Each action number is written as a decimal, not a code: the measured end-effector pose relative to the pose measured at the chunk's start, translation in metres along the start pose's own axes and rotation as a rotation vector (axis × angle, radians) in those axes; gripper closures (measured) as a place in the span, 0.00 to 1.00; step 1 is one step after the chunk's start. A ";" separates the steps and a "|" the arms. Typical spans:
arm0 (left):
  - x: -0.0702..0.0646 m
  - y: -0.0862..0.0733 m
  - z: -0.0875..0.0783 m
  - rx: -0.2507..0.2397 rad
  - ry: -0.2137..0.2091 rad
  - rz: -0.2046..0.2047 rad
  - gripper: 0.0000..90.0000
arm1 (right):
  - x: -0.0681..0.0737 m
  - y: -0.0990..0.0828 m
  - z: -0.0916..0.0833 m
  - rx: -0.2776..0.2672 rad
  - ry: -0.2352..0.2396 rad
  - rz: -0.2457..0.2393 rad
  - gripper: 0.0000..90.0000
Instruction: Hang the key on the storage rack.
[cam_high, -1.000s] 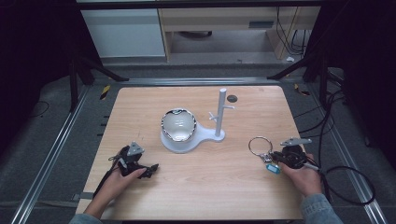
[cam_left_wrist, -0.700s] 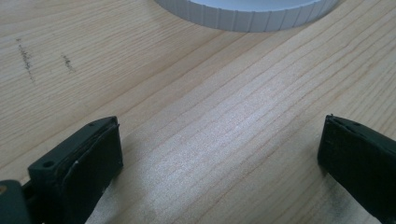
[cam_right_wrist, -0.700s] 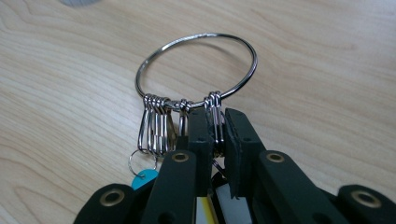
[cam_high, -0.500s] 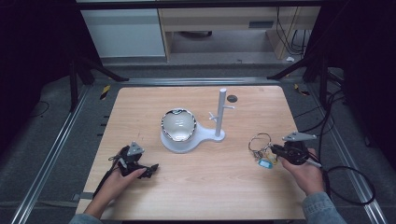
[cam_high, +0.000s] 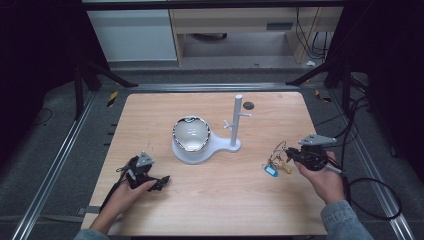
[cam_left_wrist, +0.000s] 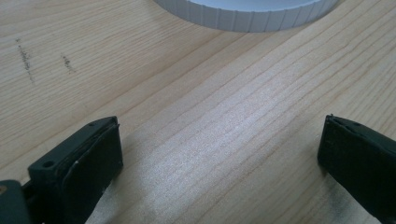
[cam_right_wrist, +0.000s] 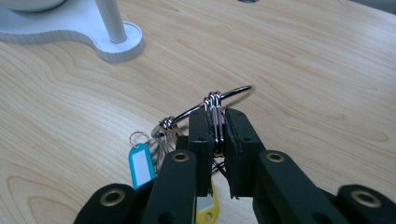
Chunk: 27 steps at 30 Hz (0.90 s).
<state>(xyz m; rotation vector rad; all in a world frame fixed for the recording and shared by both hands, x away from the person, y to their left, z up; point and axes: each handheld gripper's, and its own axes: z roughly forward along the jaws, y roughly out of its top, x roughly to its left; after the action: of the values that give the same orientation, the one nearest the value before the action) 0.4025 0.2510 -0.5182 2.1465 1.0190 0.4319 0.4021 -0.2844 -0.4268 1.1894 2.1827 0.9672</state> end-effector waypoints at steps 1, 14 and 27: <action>0.000 0.000 0.000 0.000 0.000 -0.001 0.00 | 0.001 0.003 0.000 -0.005 0.000 -0.008 0.91; 0.000 0.000 0.000 0.000 0.000 0.000 0.00 | 0.009 0.025 -0.009 -0.044 0.011 -0.044 0.91; 0.000 0.000 0.000 0.000 0.000 0.000 0.00 | 0.017 0.047 -0.014 -0.075 0.026 -0.085 0.91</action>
<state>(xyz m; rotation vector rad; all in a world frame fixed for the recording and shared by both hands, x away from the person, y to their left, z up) 0.4025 0.2509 -0.5182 2.1463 1.0188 0.4316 0.4088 -0.2574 -0.3833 1.0468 2.1789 1.0245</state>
